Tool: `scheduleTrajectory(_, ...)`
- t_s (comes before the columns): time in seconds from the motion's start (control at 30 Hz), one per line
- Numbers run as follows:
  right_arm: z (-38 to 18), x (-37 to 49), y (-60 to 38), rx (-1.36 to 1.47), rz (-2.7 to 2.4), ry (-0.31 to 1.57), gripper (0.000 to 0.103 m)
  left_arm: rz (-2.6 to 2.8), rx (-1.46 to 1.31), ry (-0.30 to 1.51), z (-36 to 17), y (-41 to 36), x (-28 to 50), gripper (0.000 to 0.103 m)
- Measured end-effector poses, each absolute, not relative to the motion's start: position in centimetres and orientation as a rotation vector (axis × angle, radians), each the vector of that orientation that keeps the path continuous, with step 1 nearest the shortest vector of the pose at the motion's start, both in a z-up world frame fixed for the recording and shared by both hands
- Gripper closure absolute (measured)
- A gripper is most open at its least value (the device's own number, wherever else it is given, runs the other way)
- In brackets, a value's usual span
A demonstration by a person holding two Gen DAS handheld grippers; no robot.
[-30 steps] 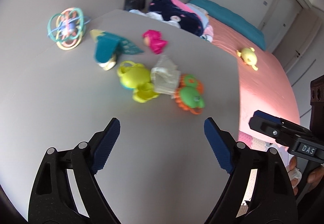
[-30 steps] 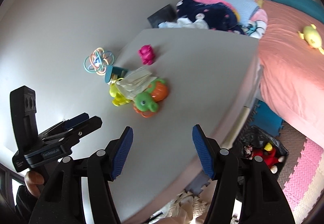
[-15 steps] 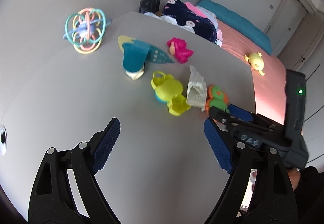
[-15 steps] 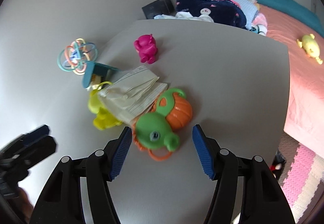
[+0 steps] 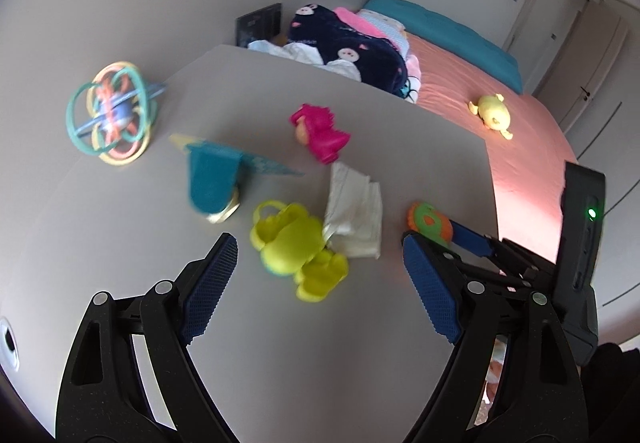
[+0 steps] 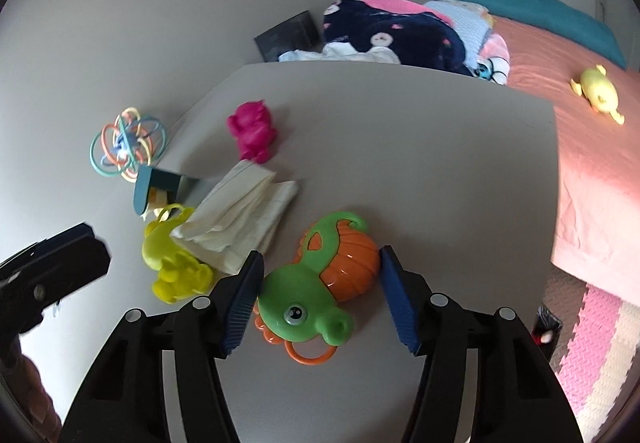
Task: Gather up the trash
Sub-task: 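Grasp the green-orange turtle with the right tool while the left tool grasps the white tissue pack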
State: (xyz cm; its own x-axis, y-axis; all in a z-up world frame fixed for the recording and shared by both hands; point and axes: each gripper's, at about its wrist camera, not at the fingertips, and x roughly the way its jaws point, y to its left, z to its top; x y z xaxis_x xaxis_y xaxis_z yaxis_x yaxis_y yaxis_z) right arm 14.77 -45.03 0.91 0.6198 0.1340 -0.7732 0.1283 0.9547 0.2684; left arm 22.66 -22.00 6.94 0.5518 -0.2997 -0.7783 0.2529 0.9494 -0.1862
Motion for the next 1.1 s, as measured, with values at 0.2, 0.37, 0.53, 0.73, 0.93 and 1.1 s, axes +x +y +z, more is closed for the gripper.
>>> scheduleTrajectory(0.2,2.0,13.7,-47.5,0.367,-0.011,0.881,0.043,-0.386,0.017,0.955,5.8,-25.7,25.1,0.021)
scheduleTrajectory(0.37,2.6,12.8,-49.4,0.411,-0.039,0.853,0.043,-0.396,0.057,0.984,4.3,-27.3,26.8,0.021)
scheduleTrajectory(0.53,3.1,12.3,-50.3,0.436,-0.044,0.834,0.043,-0.392,0.126,1.019,2.6,-28.5,28.0,0.024)
scheduleTrajectory(0.73,3.7,11.7,-50.8,0.448,-0.046,0.819,0.043,-0.385,0.189,1.053,1.0,-29.3,28.3,0.048)
scheduleTrajectory(0.93,4.1,11.0,-51.2,0.466,-0.048,0.81,0.043,-0.379,0.187,1.031,1.3,-29.1,28.0,0.07)
scheduleTrajectory(1.1,4.8,10.2,-51.5,0.474,-0.046,0.793,0.043,-0.411,0.1,1.015,2.1,-28.2,27.7,0.081)
